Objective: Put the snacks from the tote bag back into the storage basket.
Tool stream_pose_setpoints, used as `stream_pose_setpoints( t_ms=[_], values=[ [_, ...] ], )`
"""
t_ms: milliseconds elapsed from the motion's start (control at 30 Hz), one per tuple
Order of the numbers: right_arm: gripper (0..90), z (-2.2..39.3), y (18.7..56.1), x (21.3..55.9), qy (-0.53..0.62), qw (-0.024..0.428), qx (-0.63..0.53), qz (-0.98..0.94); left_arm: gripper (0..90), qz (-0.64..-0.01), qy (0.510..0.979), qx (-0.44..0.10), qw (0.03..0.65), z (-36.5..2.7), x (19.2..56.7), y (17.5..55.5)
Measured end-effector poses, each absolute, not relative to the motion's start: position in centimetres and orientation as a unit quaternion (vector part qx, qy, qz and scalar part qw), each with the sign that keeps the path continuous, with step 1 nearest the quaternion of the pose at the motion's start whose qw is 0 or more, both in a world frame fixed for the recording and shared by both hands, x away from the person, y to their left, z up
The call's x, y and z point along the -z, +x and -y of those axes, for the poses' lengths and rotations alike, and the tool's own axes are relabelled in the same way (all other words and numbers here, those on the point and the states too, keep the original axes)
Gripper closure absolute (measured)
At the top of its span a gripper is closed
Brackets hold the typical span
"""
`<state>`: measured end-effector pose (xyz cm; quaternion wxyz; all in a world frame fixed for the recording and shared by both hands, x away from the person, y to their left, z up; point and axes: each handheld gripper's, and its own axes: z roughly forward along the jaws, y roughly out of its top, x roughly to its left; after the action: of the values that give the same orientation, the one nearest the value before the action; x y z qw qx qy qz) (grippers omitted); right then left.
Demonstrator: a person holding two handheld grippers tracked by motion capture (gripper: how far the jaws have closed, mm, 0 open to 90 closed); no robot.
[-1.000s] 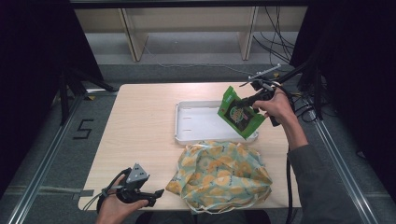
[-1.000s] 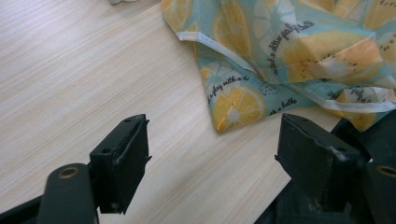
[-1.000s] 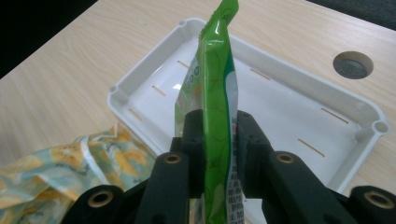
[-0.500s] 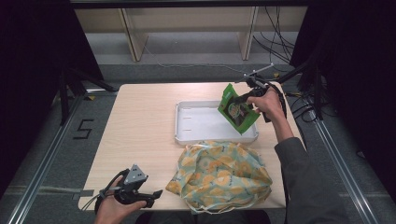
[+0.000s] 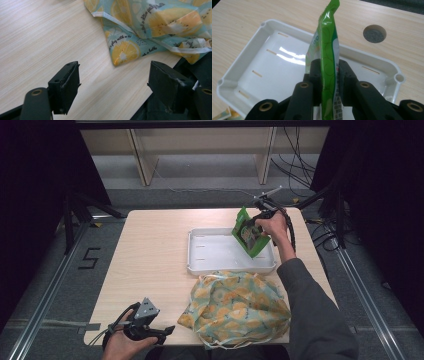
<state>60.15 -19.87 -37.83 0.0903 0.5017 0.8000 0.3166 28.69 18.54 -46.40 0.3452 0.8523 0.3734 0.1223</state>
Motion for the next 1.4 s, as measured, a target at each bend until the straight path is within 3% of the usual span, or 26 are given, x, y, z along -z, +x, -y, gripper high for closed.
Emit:
stream_pose_setpoints(
  t_ms=[567,733,800,1400],
  values=[
    [76.7,18.8,63.4,38.2,0.533,0.103,-0.304,-0.783,24.5,-0.373,0.852,-0.118,0.348,-18.3,46.5,28.5],
    [76.7,18.6,63.5,38.6,0.558,0.086,-0.296,-0.771,24.5,-0.361,0.858,-0.117,0.346,-18.3,46.5,28.6],
    [76.6,19.0,63.8,38.9,0.531,0.102,-0.298,-0.787,24.5,-0.361,0.858,-0.117,0.346,-18.2,46.5,28.6],
    [74.6,18.8,63.9,40.2,0.568,0.086,-0.292,-0.764,24.5,-0.358,0.859,-0.116,0.346,-18.1,46.6,28.4]
  ],
)
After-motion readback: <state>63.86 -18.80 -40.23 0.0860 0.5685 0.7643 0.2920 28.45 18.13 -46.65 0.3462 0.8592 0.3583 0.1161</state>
